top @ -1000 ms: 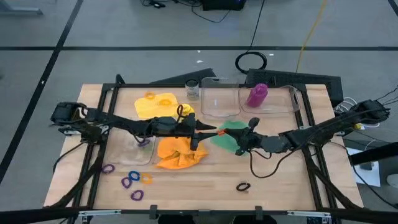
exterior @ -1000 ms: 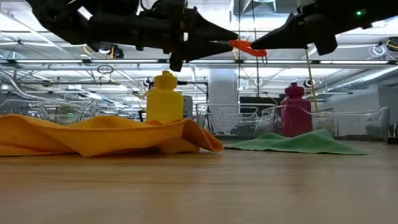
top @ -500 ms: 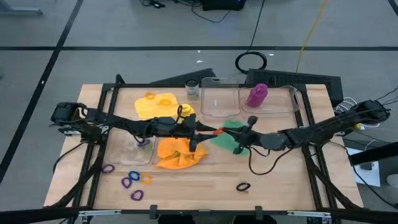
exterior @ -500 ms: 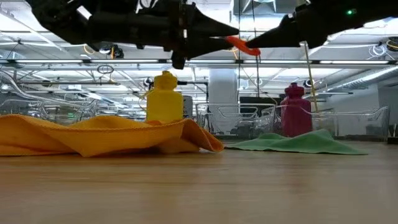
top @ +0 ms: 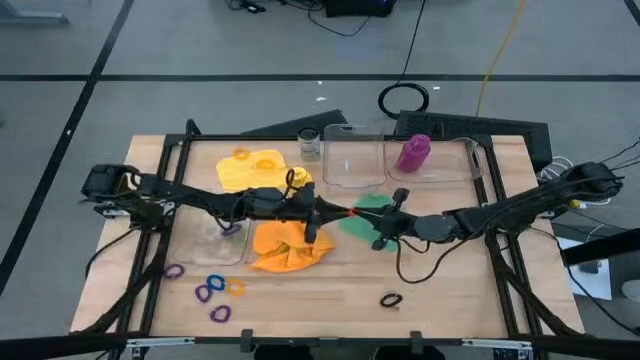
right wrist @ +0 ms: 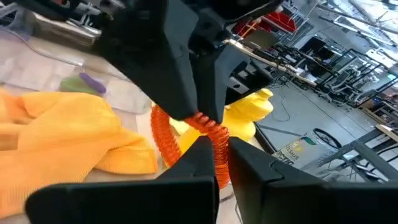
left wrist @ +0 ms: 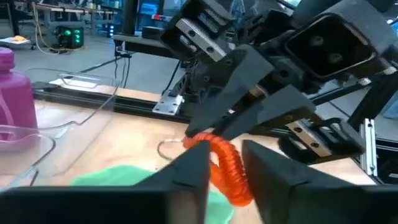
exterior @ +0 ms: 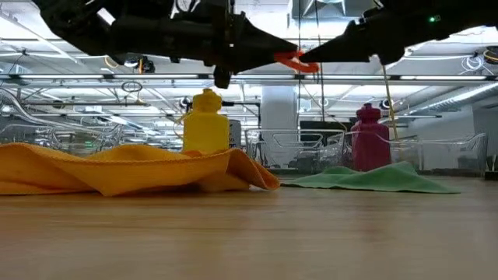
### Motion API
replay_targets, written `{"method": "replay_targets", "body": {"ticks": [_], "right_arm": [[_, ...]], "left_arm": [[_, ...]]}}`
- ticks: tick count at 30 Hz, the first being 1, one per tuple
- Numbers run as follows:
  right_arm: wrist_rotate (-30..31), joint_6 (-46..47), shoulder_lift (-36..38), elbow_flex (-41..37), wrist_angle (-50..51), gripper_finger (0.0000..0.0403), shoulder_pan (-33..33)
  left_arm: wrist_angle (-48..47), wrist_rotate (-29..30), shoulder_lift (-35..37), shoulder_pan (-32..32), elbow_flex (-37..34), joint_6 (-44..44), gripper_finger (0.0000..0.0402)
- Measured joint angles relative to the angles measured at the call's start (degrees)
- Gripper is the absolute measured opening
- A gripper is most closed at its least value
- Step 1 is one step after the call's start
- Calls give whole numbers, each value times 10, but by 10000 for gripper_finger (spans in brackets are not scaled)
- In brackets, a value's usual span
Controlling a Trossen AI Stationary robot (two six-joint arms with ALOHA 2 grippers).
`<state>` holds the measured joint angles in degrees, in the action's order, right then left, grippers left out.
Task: Pick & Place Sports Items
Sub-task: Put the orange spring keychain into the bottom transparent bin
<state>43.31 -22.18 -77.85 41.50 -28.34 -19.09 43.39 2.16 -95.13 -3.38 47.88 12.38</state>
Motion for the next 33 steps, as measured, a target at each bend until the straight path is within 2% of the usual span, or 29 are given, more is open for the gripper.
{"method": "replay_targets", "body": {"ticks": [4,10,19,25,33], "right_arm": [[1,-2,-6,0,-4,0,0],[1,-2,-6,-1,-6,0,0],[1,-11,-6,0,-7,7,-1],[8,-44,-5,0,-3,68,-18],[97,-87,17,0,-2,166,-60]], "left_arm": [[-12,-1,0,0,0,-6,9],[-46,-8,0,7,0,-9,9],[-49,-32,0,15,0,-14,9],[-52,-33,0,15,0,-25,9],[-69,-25,15,15,0,-44,9]]}}
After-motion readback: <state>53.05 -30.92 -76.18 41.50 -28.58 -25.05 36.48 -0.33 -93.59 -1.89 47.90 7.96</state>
